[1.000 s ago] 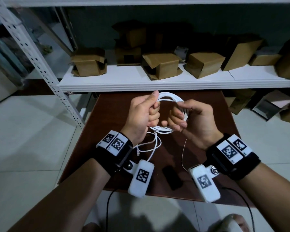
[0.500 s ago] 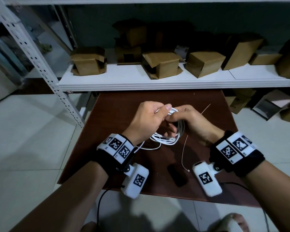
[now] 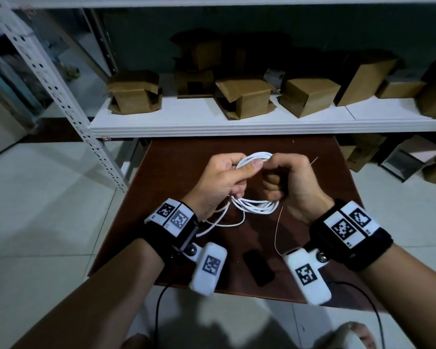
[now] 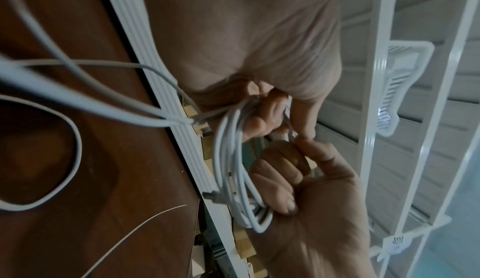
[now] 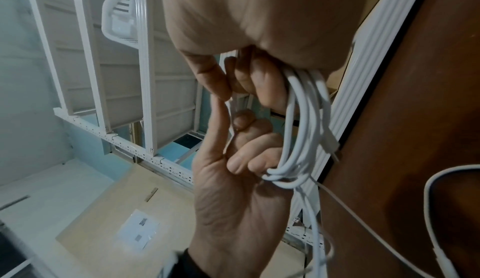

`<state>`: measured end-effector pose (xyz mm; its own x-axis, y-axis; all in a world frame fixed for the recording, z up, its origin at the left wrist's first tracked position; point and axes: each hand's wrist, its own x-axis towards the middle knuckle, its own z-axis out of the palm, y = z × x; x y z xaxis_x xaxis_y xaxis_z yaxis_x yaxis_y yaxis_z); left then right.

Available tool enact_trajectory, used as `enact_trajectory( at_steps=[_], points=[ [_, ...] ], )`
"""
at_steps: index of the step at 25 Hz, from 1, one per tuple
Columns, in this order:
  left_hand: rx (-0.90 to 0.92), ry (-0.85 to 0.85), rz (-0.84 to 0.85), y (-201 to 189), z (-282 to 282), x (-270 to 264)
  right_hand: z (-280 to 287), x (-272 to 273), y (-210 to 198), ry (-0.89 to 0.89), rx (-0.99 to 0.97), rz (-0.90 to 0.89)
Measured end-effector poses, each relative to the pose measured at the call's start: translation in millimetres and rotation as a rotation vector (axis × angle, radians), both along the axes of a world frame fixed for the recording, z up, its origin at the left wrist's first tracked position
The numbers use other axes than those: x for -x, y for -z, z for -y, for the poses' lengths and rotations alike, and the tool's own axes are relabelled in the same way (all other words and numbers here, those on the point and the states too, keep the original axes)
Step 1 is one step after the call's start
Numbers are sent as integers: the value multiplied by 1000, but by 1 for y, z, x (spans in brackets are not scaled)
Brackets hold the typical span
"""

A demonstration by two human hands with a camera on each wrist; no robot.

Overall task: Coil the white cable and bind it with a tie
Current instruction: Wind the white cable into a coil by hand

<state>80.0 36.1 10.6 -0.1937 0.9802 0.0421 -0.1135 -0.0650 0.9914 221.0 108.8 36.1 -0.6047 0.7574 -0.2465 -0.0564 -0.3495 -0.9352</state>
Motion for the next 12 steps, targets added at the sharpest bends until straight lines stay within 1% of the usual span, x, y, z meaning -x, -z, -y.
enact_trajectory(
  at_steps=[4, 6, 10, 12],
  points=[
    [-15, -42, 158, 3, -2, -1, -3, -1, 1, 79, 140, -159],
    [-26, -67, 159, 6, -4, 0, -3, -2, -2, 84, 179, -227],
    [-64, -124, -50, 14, -5, 1, -7, -5, -9, 87, 189, -253],
    [-73, -100, -175, 18, -5, 5, -12, -8, -14, 102, 171, -250]
  ],
)
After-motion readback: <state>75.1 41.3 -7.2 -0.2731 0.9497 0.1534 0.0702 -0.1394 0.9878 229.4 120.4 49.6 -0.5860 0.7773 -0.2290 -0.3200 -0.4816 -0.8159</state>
